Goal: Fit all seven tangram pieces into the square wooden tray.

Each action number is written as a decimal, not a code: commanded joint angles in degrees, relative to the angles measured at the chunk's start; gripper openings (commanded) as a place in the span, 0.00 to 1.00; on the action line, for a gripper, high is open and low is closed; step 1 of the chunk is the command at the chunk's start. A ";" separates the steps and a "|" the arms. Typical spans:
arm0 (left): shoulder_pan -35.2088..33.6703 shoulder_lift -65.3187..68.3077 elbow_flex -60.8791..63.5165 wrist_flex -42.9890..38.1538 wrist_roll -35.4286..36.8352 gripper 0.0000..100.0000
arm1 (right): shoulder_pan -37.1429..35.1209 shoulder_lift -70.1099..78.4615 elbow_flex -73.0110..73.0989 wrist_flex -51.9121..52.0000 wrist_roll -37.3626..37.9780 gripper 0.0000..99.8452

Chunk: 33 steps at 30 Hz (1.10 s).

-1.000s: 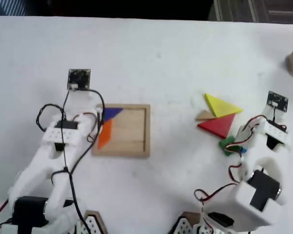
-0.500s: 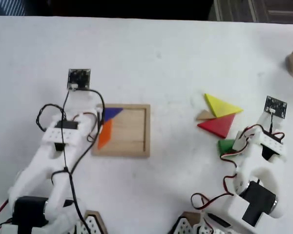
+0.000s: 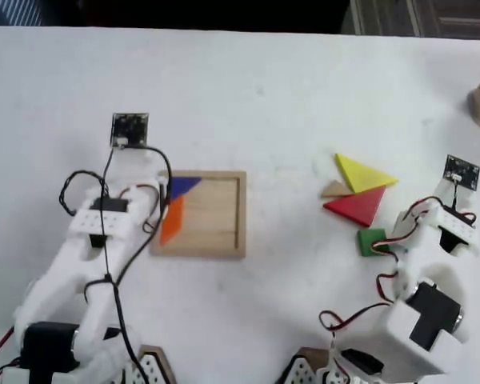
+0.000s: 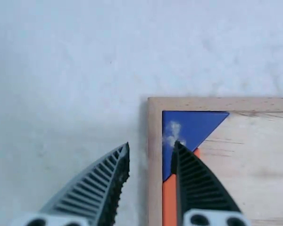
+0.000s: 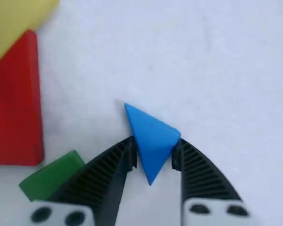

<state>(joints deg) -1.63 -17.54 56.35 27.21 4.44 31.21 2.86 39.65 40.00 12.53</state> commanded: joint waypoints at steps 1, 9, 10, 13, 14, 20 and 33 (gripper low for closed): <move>1.19 0.04 -2.46 -0.97 -0.53 0.16 | -0.04 2.15 -2.11 0.31 0.70 0.10; 1.19 0.04 -2.46 -1.05 -0.53 0.16 | 0.22 2.15 -2.11 0.31 0.53 0.09; 1.19 0.04 -2.46 -1.05 -0.53 0.16 | 0.22 2.15 -2.11 0.31 0.44 0.09; 1.19 0.04 -2.46 -1.05 -0.53 0.16 | 0.22 2.07 -2.11 0.40 0.44 0.09; 1.19 0.04 -2.46 -1.05 -0.53 0.16 | 0.22 1.80 -2.02 0.48 0.44 0.09; 1.19 0.04 -2.46 -1.05 -0.53 0.16 | 0.40 -5.76 2.29 1.36 0.35 0.10; 1.19 0.04 -2.46 -0.97 -0.53 0.16 | -0.04 -18.59 13.71 -5.41 0.79 0.11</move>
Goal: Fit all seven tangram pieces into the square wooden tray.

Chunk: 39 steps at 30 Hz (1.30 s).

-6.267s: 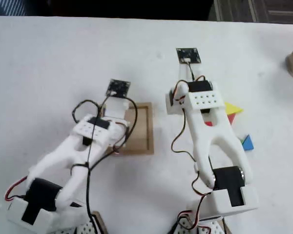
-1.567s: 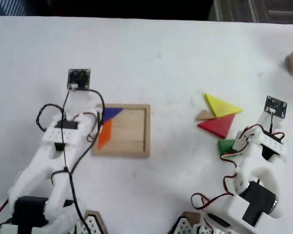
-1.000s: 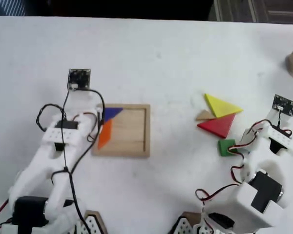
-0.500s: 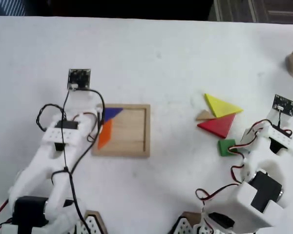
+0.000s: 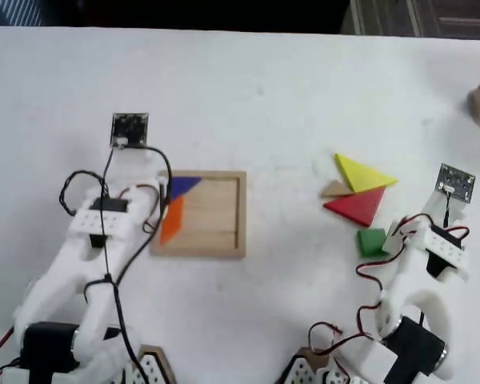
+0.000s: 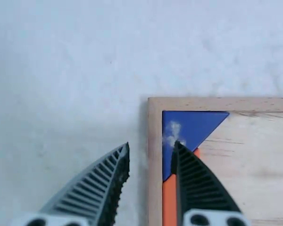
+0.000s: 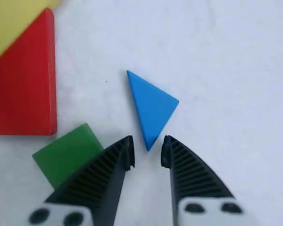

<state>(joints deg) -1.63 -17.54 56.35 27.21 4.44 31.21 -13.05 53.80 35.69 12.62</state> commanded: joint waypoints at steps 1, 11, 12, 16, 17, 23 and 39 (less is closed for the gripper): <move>1.19 0.04 -2.46 -0.97 -0.53 0.16 | -0.13 -2.68 -0.44 -1.19 0.53 0.13; 1.19 0.04 -2.46 -0.97 -0.53 0.16 | -1.01 6.55 -9.32 1.27 0.26 0.17; 1.19 0.04 -2.46 -0.97 -0.53 0.16 | -1.63 8.22 -11.34 2.68 0.26 0.17; 1.19 0.04 -2.46 -0.97 -0.53 0.16 | -2.33 12.53 -17.49 6.73 -0.70 0.17; 1.19 0.04 -2.46 -0.97 -0.53 0.16 | -2.33 13.23 -18.37 6.99 -1.76 0.17; 1.10 0.04 -2.46 -1.14 -0.62 0.16 | -2.42 15.25 -20.22 6.99 -2.55 0.17; 1.01 0.04 -2.46 -1.32 -0.62 0.16 | -5.23 16.22 -20.31 5.76 -0.79 0.17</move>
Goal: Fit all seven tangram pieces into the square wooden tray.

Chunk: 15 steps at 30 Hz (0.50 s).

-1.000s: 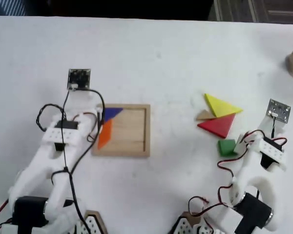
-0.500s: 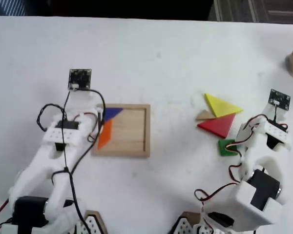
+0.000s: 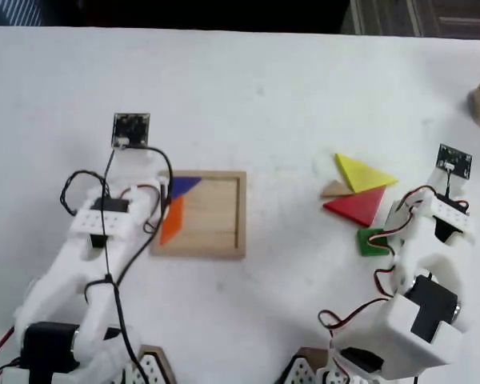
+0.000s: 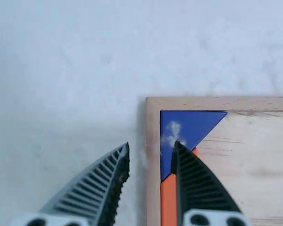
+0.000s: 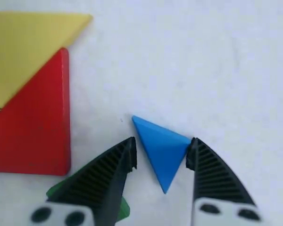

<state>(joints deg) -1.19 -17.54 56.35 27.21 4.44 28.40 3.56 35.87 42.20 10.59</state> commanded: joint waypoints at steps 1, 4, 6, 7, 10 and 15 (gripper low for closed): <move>0.48 0.04 -2.46 -1.32 -0.62 0.16 | -2.42 -0.48 -2.37 -0.66 1.32 0.17; 0.48 0.04 -2.46 -1.23 -0.62 0.16 | -2.77 -0.48 -2.37 -0.57 4.13 0.17; 0.48 0.04 -2.46 -1.32 -0.62 0.16 | -3.21 -0.48 -2.46 -0.04 5.36 0.17; 0.48 0.04 -2.46 -1.32 -0.62 0.16 | -3.56 -0.57 -2.46 0.13 5.71 0.17; 0.40 0.04 -2.46 -1.32 -0.62 0.16 | -4.53 -0.92 -2.46 0.13 7.03 0.17; 0.40 0.04 -2.46 -1.32 -0.62 0.16 | -5.41 -0.48 -5.63 3.47 10.64 0.17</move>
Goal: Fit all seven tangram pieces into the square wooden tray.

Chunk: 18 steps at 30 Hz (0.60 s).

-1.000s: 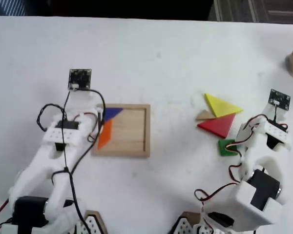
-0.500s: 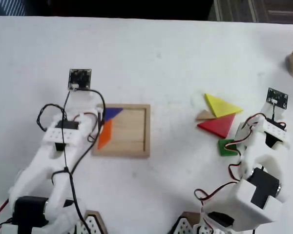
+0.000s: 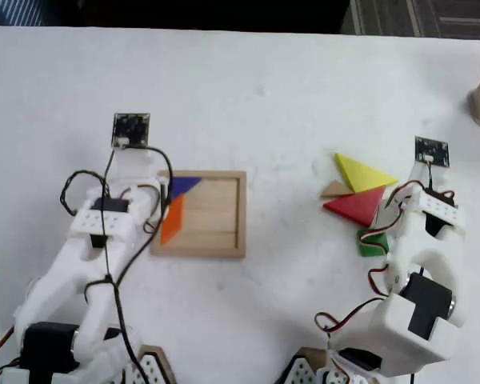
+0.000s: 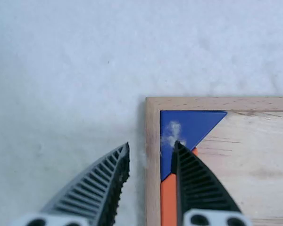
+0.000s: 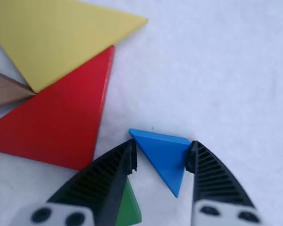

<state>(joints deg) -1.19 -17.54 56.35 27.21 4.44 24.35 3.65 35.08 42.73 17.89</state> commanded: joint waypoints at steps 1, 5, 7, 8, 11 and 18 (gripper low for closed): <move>0.40 0.04 -2.46 -1.32 -0.62 0.16 | -1.27 -0.57 -5.71 3.91 4.13 0.17; 0.31 0.04 -2.46 -1.32 -0.62 0.16 | -1.19 -0.57 -8.18 6.37 8.70 0.17; 0.31 0.04 -2.46 -1.32 -0.62 0.16 | -1.19 -0.57 -8.44 6.81 10.55 0.17; 0.31 0.04 -2.46 -1.32 -0.62 0.16 | -1.19 -0.48 -8.44 6.81 11.25 0.17; 0.31 0.04 -2.46 -1.32 -0.62 0.16 | -0.75 -0.22 -8.00 6.81 14.15 0.17; 0.31 0.04 -2.55 -1.41 -0.62 0.16 | -0.57 8.48 -10.64 5.67 15.74 0.20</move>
<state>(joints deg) -1.19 -17.54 56.35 27.21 4.44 23.82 8.75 28.84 49.23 32.75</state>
